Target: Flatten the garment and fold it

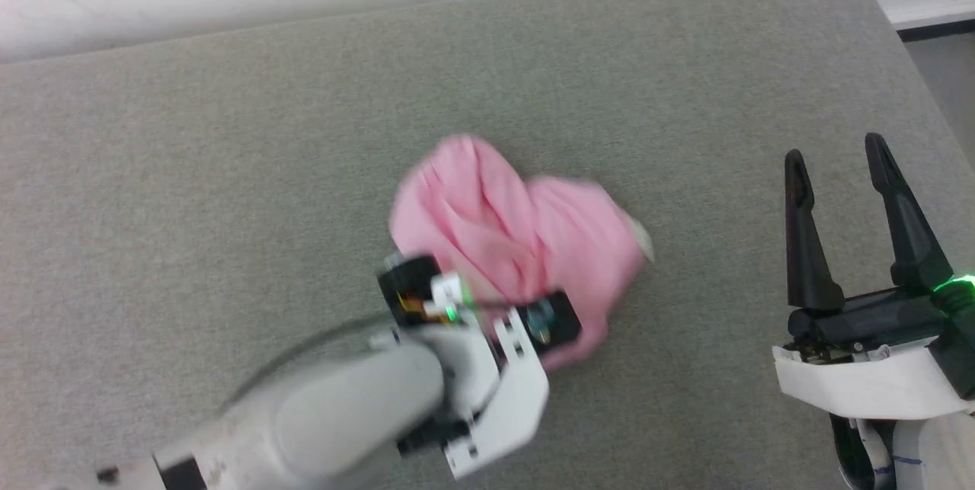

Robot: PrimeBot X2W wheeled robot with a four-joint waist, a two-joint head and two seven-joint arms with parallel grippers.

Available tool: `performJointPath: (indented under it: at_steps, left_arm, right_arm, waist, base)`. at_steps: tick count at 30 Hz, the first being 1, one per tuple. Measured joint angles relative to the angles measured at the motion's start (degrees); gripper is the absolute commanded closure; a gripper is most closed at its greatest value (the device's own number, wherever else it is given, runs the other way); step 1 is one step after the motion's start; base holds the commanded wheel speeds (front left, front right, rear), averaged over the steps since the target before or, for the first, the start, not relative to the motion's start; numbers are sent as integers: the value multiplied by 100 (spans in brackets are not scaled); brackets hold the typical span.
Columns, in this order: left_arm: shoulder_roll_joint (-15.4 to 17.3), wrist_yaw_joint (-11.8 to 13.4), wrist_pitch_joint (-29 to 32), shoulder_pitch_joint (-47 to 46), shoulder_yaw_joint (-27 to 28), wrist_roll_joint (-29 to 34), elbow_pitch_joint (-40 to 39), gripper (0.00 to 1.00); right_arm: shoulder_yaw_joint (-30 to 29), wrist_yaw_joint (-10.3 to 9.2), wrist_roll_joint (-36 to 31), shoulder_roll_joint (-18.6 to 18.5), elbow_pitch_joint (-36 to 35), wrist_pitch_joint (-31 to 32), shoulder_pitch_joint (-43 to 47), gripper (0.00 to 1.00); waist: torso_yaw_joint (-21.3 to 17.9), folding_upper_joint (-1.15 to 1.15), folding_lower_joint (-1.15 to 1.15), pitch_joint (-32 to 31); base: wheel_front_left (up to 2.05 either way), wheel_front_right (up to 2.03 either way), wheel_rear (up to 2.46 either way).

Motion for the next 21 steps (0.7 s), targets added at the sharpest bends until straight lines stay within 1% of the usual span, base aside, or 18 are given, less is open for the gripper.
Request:
performJointPath:
  at_steps: [2,4,5,6,9,11,13,15,16,18,21]
  left_arm:
    - [-47,1,201,298,0,84,-219,100]
    - [-60,1,245,369,8,67,-285,100]
    - [-71,1,225,369,9,26,-282,56]
    - [-77,0,90,358,2,34,-260,0]
    - [-89,0,-468,270,-14,49,-48,0]
    - [-107,0,-1105,120,10,25,90,0]
    - [-162,25,-1749,21,252,20,193,0]
    - [-193,121,-2225,-24,436,67,244,0]
    - [-202,222,-2466,-21,533,94,245,0]
    - [-214,502,-2947,-2,793,108,231,0]
    - [-194,1113,-3695,26,1171,316,223,0]
  right_arm:
    - [-16,0,-1,-1,40,0,-2,0]
    - [-25,0,-2,1,60,0,-2,0]
    - [-44,0,-3,1,68,0,-1,0]
    - [-59,0,-3,1,77,0,2,0]
    - [-60,0,-14,3,105,0,69,0]
    - [-92,0,-14,5,125,0,187,0]
    - [-138,0,-13,4,142,0,300,0]
    - [-160,0,-13,4,147,0,394,0]
    - [-177,0,-13,3,147,0,436,0]
    - [-189,0,-13,4,147,0,507,0]
    - [-215,0,-12,4,141,0,583,0]
  waist:
    - [45,0,0,4]
    - [105,0,0,-10]
    - [140,0,0,-24]
    - [176,0,0,-43]
    - [271,0,0,-162]
    - [325,0,0,-276]
    - [381,0,0,-400]
    - [438,0,-1,-527]
    - [470,0,-1,-591]
    - [539,0,-1,-708]
    - [661,0,-1,-842]
  base:
    - [0,0,0]
    - [0,0,0]
    - [0,0,0]
    - [0,0,0]
    - [0,0,0]
    - [0,0,0]
    - [0,0,0]
    - [0,0,0]
    - [0,0,0]
    - [0,0,0]
    - [0,0,0]
